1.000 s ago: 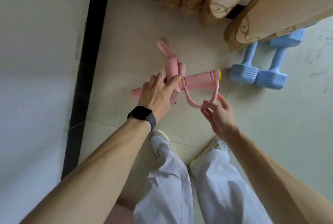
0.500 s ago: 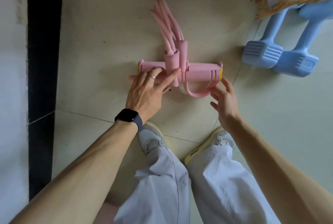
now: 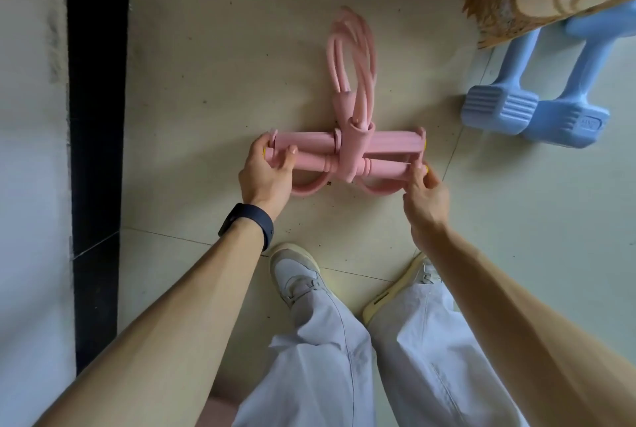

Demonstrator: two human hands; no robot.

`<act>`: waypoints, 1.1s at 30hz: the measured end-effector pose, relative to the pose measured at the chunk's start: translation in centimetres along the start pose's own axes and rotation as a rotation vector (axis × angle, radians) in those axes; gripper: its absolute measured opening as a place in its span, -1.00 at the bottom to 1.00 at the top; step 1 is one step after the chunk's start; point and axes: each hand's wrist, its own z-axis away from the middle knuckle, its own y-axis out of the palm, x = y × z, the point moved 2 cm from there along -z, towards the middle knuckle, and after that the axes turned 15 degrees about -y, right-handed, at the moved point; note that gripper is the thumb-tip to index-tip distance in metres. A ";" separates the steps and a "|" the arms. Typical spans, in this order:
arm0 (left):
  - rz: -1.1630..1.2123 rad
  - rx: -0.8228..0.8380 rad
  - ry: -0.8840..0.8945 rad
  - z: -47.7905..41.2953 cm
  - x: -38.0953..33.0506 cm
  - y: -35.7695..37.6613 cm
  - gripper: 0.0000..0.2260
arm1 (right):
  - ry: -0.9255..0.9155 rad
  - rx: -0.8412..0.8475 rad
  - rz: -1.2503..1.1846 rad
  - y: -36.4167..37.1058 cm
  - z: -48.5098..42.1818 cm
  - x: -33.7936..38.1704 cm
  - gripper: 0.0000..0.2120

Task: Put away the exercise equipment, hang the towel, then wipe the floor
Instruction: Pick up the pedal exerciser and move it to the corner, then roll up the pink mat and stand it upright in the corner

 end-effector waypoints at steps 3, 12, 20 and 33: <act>0.023 -0.017 -0.019 -0.4 0.5 0.6 -0.54 | -0.001 0.033 -0.106 -0.2 -0.3 -0.2 -0.76; 0.130 0.085 0.084 -1.5 -4.6 -0.6 -0.84 | -0.046 -0.062 -0.339 0.1 -2.6 4.7 -0.80; -0.057 0.112 0.334 -3.9 -15.4 2.3 -0.75 | -0.107 -0.250 -0.050 -1.9 -10.5 9.3 -0.64; -0.445 0.047 0.234 2.2 -11.0 0.4 -0.57 | -0.110 0.011 0.296 -6.5 -2.9 10.4 -0.44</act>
